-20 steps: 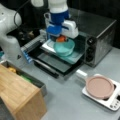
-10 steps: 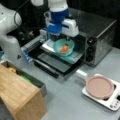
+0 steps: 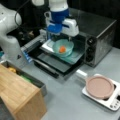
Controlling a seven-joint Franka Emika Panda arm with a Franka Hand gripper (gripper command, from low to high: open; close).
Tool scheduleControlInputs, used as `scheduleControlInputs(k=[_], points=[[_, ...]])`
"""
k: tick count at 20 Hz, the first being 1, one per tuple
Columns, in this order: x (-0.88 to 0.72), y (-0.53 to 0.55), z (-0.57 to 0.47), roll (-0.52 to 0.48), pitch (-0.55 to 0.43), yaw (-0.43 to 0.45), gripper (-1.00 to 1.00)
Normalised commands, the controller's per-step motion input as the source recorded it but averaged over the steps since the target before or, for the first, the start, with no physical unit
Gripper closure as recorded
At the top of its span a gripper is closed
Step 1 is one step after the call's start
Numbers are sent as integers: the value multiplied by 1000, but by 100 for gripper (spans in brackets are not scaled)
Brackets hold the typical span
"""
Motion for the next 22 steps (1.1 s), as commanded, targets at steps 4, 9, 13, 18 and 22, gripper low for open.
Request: scheduleControlInputs(k=[4,9,13,18,22], points=[[-16,-70,-79,109,-62,-81,-100],[32,-48,-45,110,-56,-51,-100],[69,-56,-23,102,-28,-26,-100],[112,-64,0,94,-1,0,-100],[163,-94,23,80,27,41,-100]])
